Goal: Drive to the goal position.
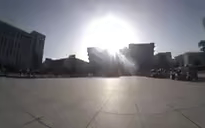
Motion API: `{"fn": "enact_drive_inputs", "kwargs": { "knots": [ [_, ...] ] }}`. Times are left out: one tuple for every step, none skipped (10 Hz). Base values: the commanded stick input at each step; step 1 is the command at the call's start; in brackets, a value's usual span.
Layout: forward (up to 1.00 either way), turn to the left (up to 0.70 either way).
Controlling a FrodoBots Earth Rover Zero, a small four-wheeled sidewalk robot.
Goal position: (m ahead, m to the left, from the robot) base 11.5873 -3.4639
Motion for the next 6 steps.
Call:
{"fn": "enact_drive_inputs", "kwargs": {
  "knots": [
    [1.00, 0.04],
    [1.00, 0.04],
    [1.00, 0.04],
    [1.00, 0.04],
    [1.00, 0.04],
    [1.00, 0.04]
  ]
}}
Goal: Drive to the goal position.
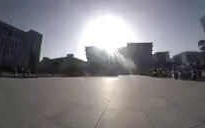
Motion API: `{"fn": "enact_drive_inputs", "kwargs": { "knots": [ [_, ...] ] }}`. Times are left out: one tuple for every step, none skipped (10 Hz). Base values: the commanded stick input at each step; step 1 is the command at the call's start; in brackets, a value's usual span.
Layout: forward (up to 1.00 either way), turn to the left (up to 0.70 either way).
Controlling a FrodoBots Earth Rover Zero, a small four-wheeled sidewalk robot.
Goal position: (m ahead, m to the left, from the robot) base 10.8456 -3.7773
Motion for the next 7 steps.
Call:
{"fn": "enact_drive_inputs", "kwargs": {
  "knots": [
    [1.00, 0.04],
    [1.00, 0.04],
    [1.00, 0.04],
    [1.00, 0.04],
    [1.00, 0.04],
    [1.00, 0.04],
    [1.00, 0.04]
  ]
}}
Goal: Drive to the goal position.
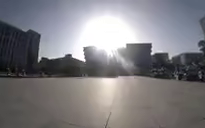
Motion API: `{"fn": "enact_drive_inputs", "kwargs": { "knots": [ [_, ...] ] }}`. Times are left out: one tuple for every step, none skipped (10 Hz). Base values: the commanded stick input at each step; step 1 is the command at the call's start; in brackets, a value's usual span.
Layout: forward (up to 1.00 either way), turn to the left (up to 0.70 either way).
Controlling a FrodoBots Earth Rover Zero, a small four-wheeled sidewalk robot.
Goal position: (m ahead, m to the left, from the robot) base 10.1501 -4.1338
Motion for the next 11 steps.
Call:
{"fn": "enact_drive_inputs", "kwargs": {
  "knots": [
    [1.00, 0.04],
    [1.00, 0.04],
    [1.00, 0.04],
    [1.00, 0.04],
    [1.00, 0.04],
    [1.00, 0.04],
    [1.00, 0.04],
    [1.00, 0.04],
    [1.00, 0.04],
    [1.00, 0.04],
    [1.00, 0.04]
  ]
}}
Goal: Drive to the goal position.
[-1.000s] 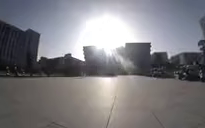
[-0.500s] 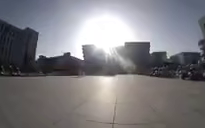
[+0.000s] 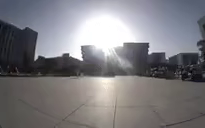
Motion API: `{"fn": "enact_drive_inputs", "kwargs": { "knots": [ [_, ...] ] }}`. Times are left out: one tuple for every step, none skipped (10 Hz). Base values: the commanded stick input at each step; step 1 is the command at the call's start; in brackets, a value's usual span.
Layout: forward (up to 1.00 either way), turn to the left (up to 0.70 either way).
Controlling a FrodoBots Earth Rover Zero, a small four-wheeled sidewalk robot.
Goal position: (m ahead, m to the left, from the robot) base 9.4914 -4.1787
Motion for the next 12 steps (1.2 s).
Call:
{"fn": "enact_drive_inputs", "kwargs": {
  "knots": [
    [1.00, 0.04],
    [1.00, 0.04],
    [1.00, 0.04],
    [1.00, 0.04],
    [1.00, 0.04],
    [1.00, 0.04],
    [1.00, 0.04],
    [1.00, 0.04],
    [1.00, 0.04],
    [1.00, 0.04],
    [1.00, 0.04],
    [0.65, 0.03]
  ]
}}
